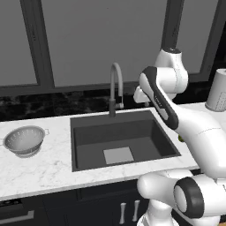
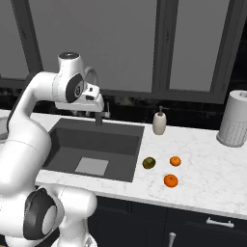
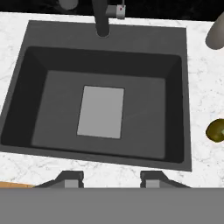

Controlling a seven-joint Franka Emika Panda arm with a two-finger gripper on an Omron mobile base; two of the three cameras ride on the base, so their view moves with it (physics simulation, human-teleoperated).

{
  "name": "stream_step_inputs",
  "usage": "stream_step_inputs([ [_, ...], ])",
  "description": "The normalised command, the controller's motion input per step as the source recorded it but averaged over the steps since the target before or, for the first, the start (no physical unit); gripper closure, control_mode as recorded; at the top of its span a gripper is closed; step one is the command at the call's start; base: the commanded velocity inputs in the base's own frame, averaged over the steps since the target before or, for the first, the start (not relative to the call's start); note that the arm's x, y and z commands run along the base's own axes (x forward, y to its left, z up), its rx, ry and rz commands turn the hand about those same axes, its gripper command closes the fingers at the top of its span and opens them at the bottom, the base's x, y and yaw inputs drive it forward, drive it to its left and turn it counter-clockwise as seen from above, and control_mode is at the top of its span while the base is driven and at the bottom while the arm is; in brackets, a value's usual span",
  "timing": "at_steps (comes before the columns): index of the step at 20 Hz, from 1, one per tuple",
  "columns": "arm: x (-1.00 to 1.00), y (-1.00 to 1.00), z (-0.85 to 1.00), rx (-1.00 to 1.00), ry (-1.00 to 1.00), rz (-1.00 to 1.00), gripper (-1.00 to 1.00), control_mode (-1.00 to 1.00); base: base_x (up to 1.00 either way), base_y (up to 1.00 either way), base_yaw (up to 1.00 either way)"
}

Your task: Put the colander in the sink, put the tangerine, kiwi, orange in the colander, and turn on the sink faucet and pour water over the colander.

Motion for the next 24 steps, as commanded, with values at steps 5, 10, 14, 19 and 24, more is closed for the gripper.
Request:
stream_step_inputs([
  [5,-0.20,0.07,-0.11,0.00,0.05,0.01,-1.00,-1.00,0.00,0.00,0.00],
  [10,-0.40,0.89,-0.40,0.00,0.09,0.03,-1.00,-1.00,0.00,0.00,0.00],
  [14,-0.25,1.00,-0.44,0.00,0.16,0.02,-1.00,-1.00,0.00,0.00,0.00],
  [19,-0.02,1.00,-0.12,0.00,0.23,0.02,-1.00,-1.00,0.00,0.00,0.00],
  [24,0.00,0.99,0.00,0.00,0.24,0.01,-1.00,-1.00,0.00,0.00,0.00],
])
